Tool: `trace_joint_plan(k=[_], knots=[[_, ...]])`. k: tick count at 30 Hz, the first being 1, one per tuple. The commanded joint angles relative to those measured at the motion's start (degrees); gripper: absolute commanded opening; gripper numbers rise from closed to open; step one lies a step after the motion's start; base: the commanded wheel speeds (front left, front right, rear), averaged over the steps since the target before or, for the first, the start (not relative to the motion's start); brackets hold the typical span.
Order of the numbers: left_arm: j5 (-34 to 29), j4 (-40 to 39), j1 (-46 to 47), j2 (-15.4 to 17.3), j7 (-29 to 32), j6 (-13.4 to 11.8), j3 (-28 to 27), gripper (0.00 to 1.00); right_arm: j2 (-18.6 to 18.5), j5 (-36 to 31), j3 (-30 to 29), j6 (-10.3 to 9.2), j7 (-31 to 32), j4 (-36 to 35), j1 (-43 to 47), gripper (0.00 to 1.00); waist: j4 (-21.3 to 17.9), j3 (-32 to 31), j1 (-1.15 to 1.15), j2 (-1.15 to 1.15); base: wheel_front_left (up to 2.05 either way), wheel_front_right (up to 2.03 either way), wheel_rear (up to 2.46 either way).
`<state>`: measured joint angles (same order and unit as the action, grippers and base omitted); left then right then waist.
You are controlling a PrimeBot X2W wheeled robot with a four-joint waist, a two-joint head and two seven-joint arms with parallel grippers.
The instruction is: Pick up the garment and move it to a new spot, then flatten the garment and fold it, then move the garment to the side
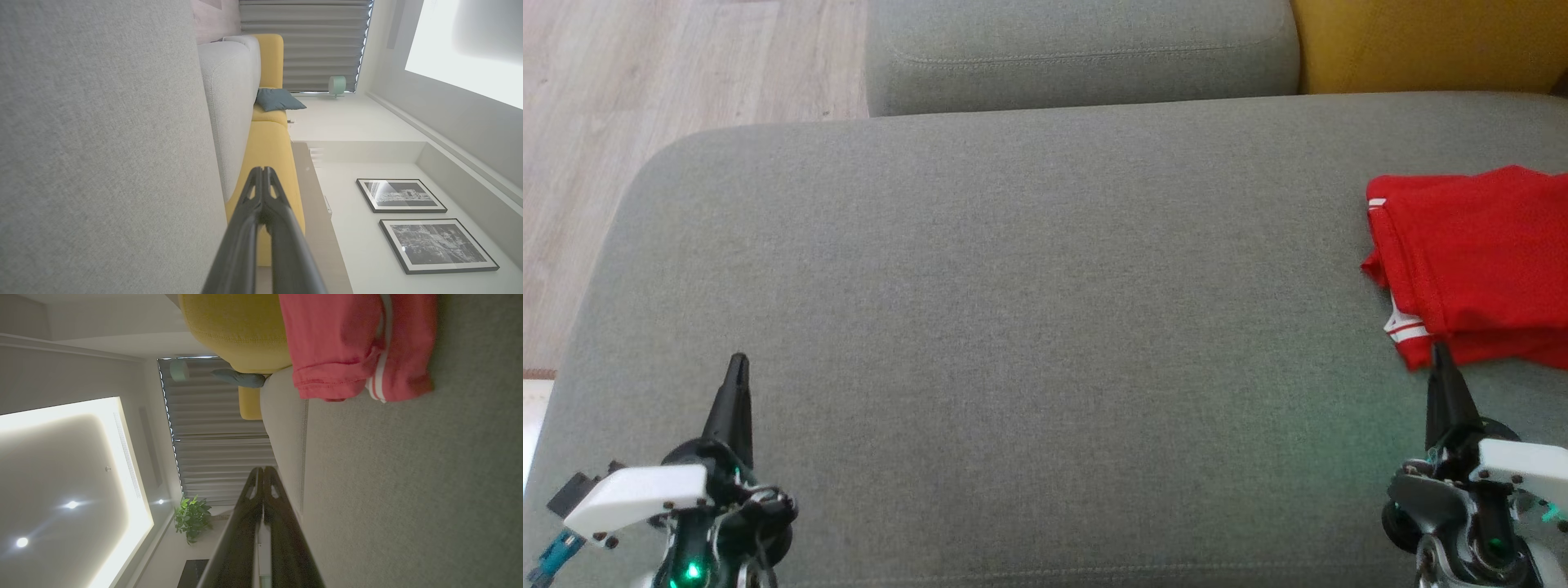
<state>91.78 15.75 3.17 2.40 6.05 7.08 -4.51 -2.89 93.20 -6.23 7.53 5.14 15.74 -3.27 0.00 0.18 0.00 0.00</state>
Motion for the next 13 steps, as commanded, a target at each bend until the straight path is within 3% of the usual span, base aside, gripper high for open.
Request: trace_joint_plan(k=[1, 13], knots=[[0.38, -1.69, 3.02, 0.48, 0.45, 0.41, -2.03, 0.0, -0.92, 0.03, 1.0, -0.04, 0.32, -1.78, -2.8, 0.0, 0.0, 0.0, 0.0, 0.0, 0.0, 0.0, 0.0], [0.38, -1.69, 3.02, 0.48, 0.45, 0.41, -2.02, 0.0, -0.78, -0.13, 0.8, -0.04, 0.48, -1.77, -2.82, 0.0, 0.0, 0.0, 0.0, 0.0, 0.0, 0.0, 0.0]])
